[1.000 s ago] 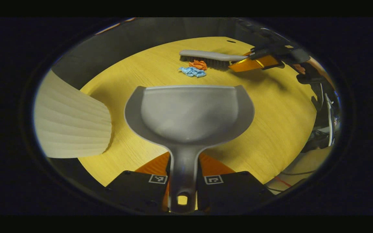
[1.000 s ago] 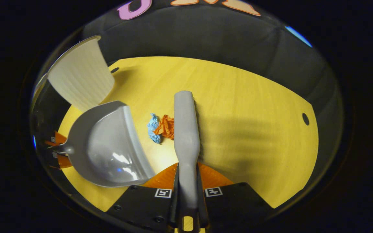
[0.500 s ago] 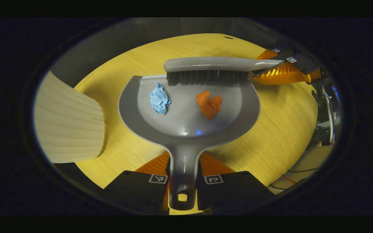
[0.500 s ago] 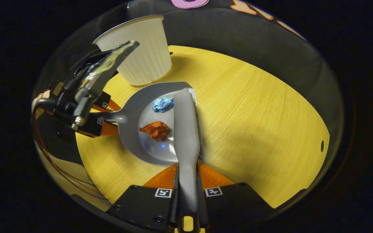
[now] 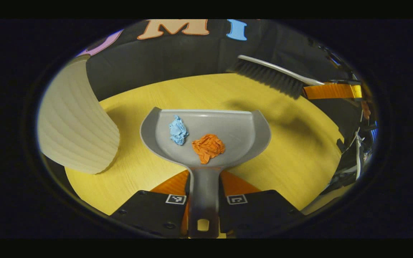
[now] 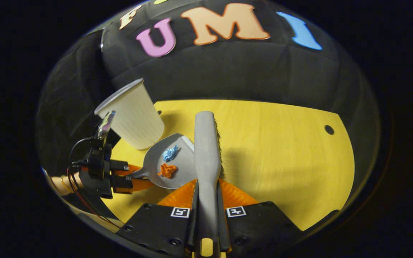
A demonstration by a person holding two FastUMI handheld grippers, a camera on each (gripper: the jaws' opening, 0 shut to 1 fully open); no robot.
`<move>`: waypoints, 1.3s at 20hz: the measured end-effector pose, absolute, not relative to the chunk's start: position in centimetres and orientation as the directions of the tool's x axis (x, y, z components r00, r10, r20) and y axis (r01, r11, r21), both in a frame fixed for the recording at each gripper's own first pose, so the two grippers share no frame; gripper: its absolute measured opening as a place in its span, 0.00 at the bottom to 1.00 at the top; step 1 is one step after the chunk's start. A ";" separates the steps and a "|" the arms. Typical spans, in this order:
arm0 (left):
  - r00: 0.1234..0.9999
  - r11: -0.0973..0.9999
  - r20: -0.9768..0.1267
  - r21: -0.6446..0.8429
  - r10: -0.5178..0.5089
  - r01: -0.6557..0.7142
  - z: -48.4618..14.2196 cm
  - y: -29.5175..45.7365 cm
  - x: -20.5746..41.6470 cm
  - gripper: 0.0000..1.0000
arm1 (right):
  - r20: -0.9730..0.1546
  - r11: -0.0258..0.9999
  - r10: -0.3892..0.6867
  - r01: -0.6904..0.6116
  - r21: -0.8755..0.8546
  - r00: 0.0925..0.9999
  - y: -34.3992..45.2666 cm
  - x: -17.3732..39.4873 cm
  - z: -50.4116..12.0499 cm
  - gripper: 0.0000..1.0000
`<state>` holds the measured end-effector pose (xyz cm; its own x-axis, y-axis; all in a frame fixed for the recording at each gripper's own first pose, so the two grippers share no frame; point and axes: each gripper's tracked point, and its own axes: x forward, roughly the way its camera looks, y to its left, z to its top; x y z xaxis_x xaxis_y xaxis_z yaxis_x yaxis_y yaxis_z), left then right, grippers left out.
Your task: Pick up the small broom and dustpan from the desktop, sweep the trash into the dustpan with the broom, and then empty the trash into the garbage bin.
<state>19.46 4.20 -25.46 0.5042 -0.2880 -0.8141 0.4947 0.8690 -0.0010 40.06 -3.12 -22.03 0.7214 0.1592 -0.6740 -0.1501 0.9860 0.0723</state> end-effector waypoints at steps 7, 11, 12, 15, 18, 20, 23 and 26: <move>0.606 0.893 -0.722 -0.037 -0.334 0.448 -18.2 3.2 17.9 0.27 | -0.615 0.985 0.126 -0.027 0.168 0.778 -13.9 31.5 -22.4 0.22; 0.679 0.927 -0.665 -0.054 -0.311 0.372 -12.2 4.6 18.2 0.27 | -0.644 0.983 0.162 -0.066 0.170 0.748 -16.4 25.4 -23.4 0.22; 0.696 0.937 -0.659 -0.043 -0.286 0.345 -10.3 5.5 18.1 0.27 | -0.652 0.981 0.180 -0.082 0.178 0.737 -16.4 24.3 -23.7 0.22; 0.734 0.966 -0.655 0.023 -0.180 0.257 -5.6 8.2 17.8 0.27 | -0.666 0.970 0.233 -0.117 0.215 0.709 -15.6 21.8 -24.6 0.22; 0.746 0.978 -0.666 0.142 -0.021 0.153 -2.0 13.2 19.3 0.27 | -0.668 0.958 0.278 -0.145 0.249 0.690 -13.5 20.9 -25.6 0.22; 0.723 0.965 -0.685 0.239 0.091 0.105 -0.8 16.8 20.4 0.25 | -0.665 0.953 0.293 -0.157 0.259 0.686 -12.1 20.9 -26.3 0.21; 0.664 0.923 -0.712 0.375 0.228 0.085 -1.2 18.9 20.9 0.26 | -0.663 0.951 0.291 -0.134 0.278 0.690 -10.1 21.4 -27.1 0.22; 0.600 0.877 -0.740 0.463 0.303 0.128 -0.4 17.9 20.0 0.27 | -0.661 0.952 0.275 -0.104 0.287 0.698 -8.8 21.7 -27.5 0.22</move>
